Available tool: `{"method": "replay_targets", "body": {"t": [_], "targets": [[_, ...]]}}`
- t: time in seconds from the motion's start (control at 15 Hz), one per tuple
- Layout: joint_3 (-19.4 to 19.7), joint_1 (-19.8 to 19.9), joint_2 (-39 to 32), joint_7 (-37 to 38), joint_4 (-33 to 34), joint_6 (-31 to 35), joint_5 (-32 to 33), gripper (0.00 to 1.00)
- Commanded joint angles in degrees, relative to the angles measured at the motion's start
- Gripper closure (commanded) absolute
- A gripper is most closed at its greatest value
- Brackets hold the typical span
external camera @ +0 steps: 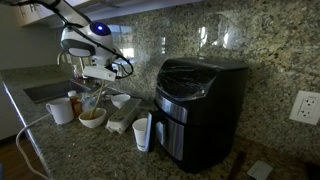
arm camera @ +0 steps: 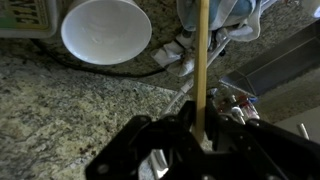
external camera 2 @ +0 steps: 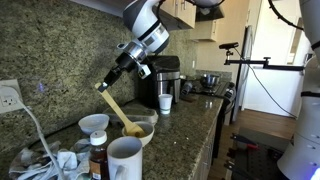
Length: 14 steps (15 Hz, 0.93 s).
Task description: Use the wooden spoon to stir the contents in the white bowl
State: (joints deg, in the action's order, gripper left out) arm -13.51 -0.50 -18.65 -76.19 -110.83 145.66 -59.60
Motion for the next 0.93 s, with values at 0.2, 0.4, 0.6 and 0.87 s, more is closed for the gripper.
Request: {"method": "replay_targets", "body": {"t": [0.2,0.4,0.6,0.87], "targets": [[2.7,-1.5,0.5,0.2,-0.5,2.1,1.0,0.94],[2.7,-1.7,0.7,-0.2,-0.6,3.1,0.7,0.95],[2.7,-1.9,0.5,0.3,-0.5,3.4,1.0,0.95],[3.1,-2.2,0.0,1.3,-0.2,2.6,2.4,0.95]]}}
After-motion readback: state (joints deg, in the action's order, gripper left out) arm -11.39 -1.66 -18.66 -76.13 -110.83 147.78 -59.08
